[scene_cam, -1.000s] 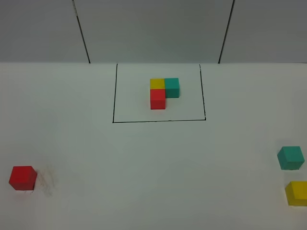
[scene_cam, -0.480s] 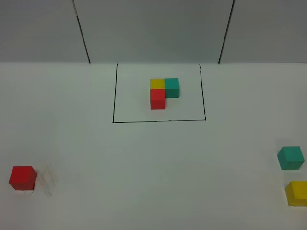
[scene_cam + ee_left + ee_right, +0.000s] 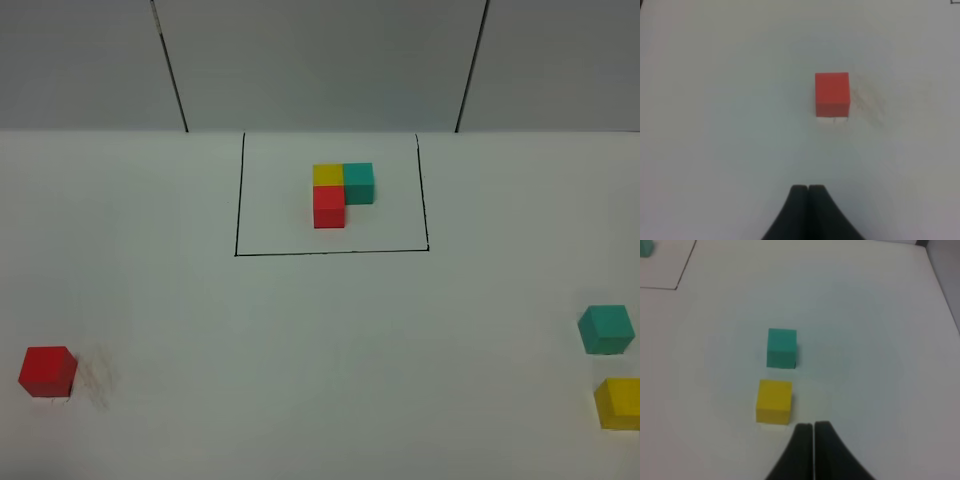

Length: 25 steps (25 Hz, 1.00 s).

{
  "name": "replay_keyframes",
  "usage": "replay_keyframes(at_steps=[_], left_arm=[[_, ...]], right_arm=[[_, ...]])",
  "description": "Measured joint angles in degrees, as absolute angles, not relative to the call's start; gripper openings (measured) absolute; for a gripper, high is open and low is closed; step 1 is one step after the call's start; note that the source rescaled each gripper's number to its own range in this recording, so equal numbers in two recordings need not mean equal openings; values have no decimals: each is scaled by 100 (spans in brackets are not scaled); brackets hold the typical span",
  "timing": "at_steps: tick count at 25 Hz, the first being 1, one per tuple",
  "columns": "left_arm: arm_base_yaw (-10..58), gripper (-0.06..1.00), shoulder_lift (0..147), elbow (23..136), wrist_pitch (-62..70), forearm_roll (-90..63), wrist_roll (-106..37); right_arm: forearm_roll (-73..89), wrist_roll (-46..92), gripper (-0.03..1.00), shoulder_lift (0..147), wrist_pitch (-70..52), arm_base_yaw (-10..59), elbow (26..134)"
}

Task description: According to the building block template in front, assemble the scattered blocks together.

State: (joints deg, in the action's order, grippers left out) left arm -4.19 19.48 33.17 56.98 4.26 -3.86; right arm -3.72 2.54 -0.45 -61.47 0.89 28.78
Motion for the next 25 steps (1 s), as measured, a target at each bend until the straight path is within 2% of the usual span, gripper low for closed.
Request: replay_keyframes(at_steps=[6,18,25], left_arm=[[-419,0,3129,3870,5644,483,-1309],[-419,0,5130,3999,5809,473,-6007],[-419,0,5542,4005,4968,636,-8770]], right_arm=[[-372,254,1,-45,-6147,89,2878],[-372,254,1,-45,-6147,89,2878],[-372,254,1,-45,-6147,89,2878]])
